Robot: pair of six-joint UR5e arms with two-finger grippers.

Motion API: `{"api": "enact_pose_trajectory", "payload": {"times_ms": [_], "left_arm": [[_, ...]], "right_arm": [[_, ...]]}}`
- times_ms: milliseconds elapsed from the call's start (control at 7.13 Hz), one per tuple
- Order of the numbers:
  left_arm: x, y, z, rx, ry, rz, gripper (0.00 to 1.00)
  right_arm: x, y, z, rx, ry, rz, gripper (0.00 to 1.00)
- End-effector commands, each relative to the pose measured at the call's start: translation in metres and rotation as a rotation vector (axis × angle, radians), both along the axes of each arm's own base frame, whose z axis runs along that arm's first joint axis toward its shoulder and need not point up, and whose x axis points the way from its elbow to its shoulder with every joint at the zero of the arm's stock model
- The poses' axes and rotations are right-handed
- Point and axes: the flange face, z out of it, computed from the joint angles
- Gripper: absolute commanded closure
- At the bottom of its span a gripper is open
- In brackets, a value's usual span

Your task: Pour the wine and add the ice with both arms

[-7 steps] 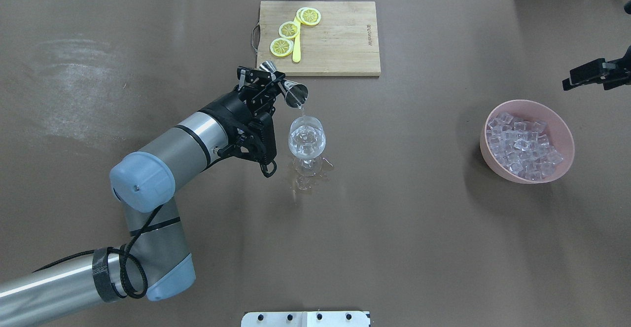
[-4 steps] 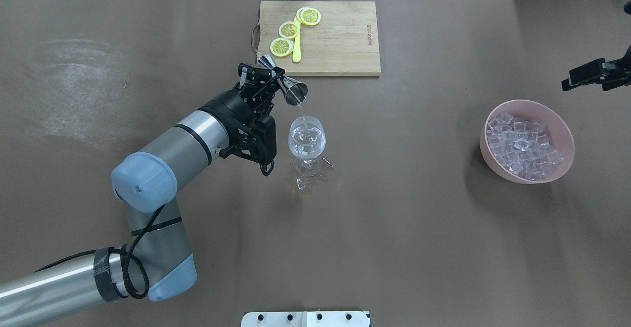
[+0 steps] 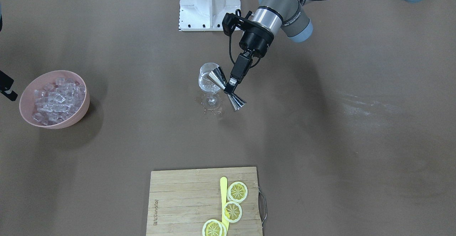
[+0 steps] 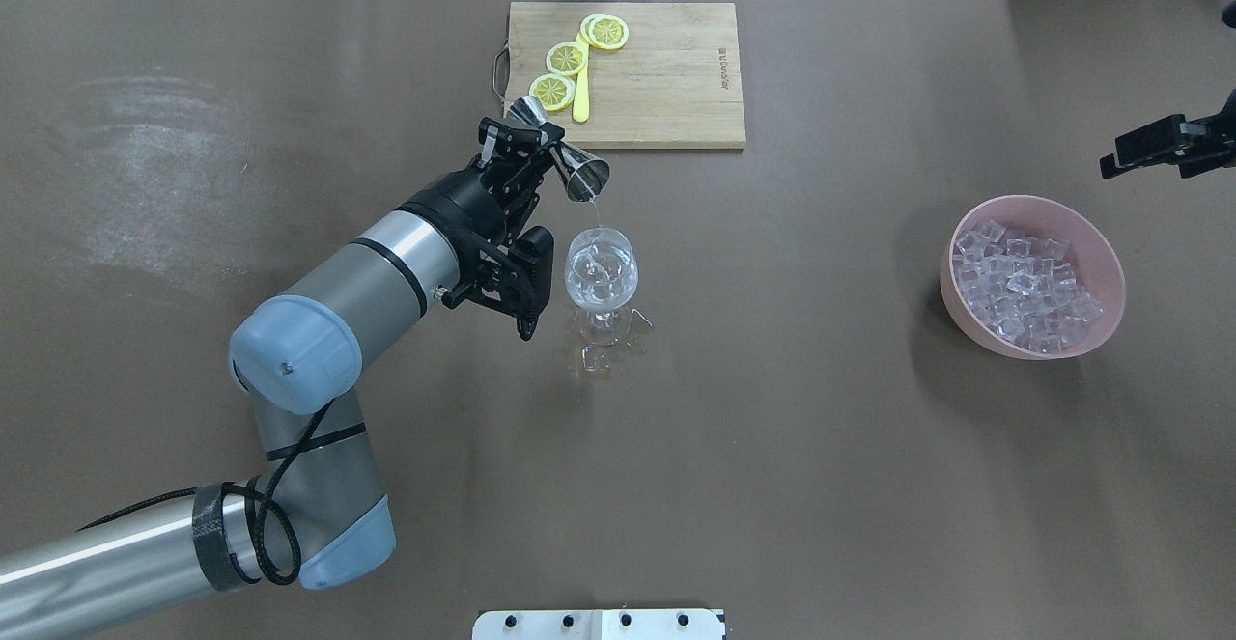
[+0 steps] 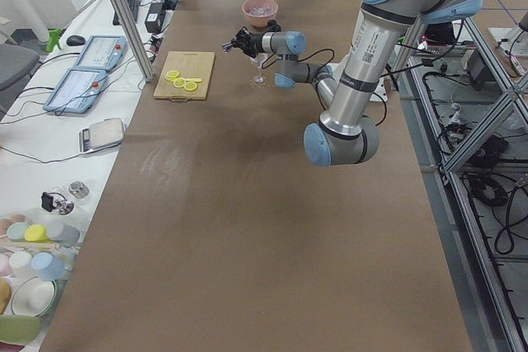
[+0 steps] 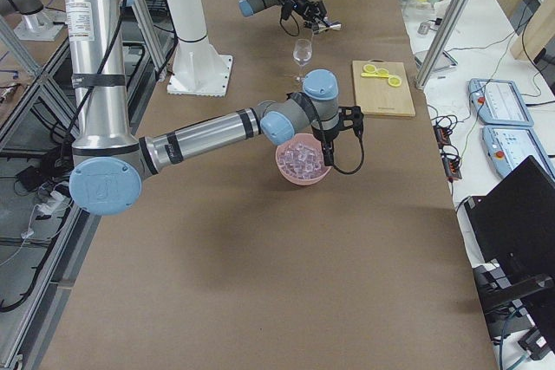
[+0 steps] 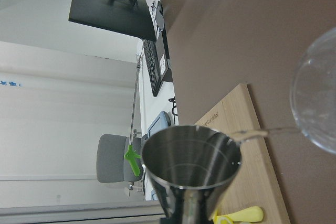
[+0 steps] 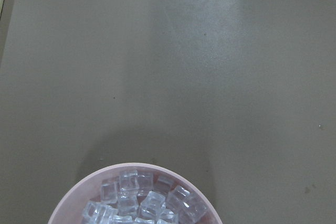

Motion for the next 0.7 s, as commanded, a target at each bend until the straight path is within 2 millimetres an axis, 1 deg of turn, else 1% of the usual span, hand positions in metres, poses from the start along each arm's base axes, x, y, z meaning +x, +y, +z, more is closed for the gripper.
{"api": "enact_pose_trajectory", "payload": {"times_ms": [0, 140, 280, 421, 561], "left_arm": [[-0.001, 0.007, 0.0, -0.014, 0.044, 0.023, 1.0], [-0.003, 0.008, -0.006, -0.033, 0.101, 0.027, 1.0], [-0.005, 0.008, 0.001, -0.134, 0.242, 0.052, 1.0], [-0.003, 0.008, 0.005, -0.258, 0.389, 0.087, 1.0], [-0.003, 0.007, 0.017, -0.35, 0.474, 0.12, 1.0]], "right_arm": [[0.0, 0.0, 0.0, 0.001, 0.001, 0.001, 0.0], [0.0, 0.0, 0.0, -0.009, -0.002, 0.009, 0.0], [-0.001, -0.001, -0.002, -0.015, -0.006, 0.016, 0.0], [-0.001, 0.0, -0.001, -0.018, -0.005, 0.016, 0.0], [-0.001, -0.001, -0.001, -0.016, -0.005, 0.017, 0.0]]}}
